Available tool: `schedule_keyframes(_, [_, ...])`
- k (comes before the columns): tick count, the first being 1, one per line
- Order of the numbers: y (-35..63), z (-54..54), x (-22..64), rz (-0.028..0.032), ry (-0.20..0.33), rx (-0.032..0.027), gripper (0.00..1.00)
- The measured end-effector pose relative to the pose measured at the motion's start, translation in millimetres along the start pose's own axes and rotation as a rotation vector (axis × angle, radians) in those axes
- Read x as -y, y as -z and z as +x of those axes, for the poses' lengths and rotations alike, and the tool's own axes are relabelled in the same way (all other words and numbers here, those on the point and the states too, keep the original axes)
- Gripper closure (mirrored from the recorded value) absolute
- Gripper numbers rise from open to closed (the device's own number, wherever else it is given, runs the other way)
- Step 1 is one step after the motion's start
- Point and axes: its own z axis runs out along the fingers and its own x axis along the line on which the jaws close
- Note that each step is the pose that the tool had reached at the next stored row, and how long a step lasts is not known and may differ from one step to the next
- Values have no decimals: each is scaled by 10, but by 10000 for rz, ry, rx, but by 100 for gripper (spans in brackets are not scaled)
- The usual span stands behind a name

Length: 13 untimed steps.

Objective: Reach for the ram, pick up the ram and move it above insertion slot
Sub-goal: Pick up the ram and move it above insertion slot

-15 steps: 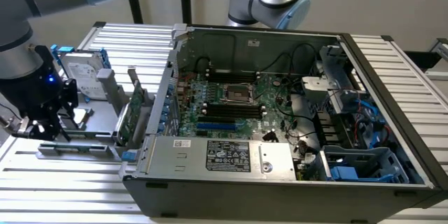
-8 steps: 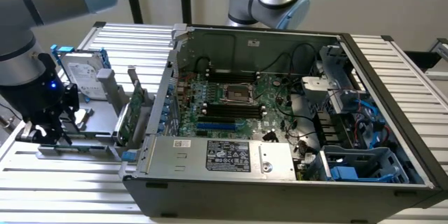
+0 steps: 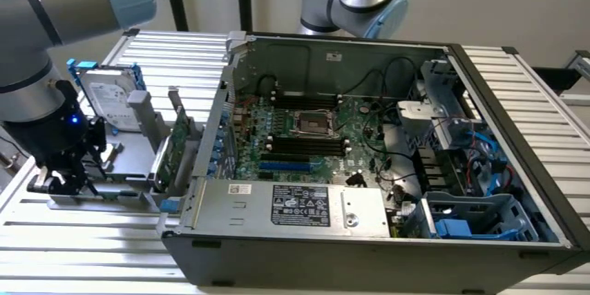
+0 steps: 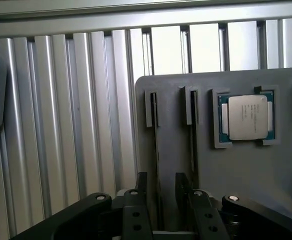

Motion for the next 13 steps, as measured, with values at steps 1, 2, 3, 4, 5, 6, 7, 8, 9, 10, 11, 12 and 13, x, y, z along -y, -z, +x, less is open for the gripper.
schedule_keyframes(1, [-19, -2, -1, 3, 30, 0, 64])
schedule_keyframes(2, [-38, -4, -2, 8, 58, -1, 64])
schedule_keyframes(3, [-55, -7, -2, 12, 87, -1, 64])
schedule_keyframes(4, [-73, -12, -3, 19, 115, -2, 64])
schedule_keyframes(5, [-91, -17, -4, 23, 144, -2, 64])
schedule_keyframes(6, [-109, -19, -4, 24, 174, -3, 64])
schedule_keyframes(7, [-127, -19, -3, 26, 202, -3, 64])
schedule_keyframes(8, [-143, -19, -3, 25, 229, -4, 64])
schedule_keyframes(9, [-157, -19, -3, 24, 255, -6, 64])
schedule_keyframes(10, [-170, -19, -3, 25, 282, -6, 64])
schedule_keyframes(11, [-183, -19, -3, 25, 310, -7, 64])
schedule_keyframes(12, [-194, -19, -2, 25, 341, -8, 64])
schedule_keyframes(13, [-203, -19, -2, 25, 379, -9, 64])
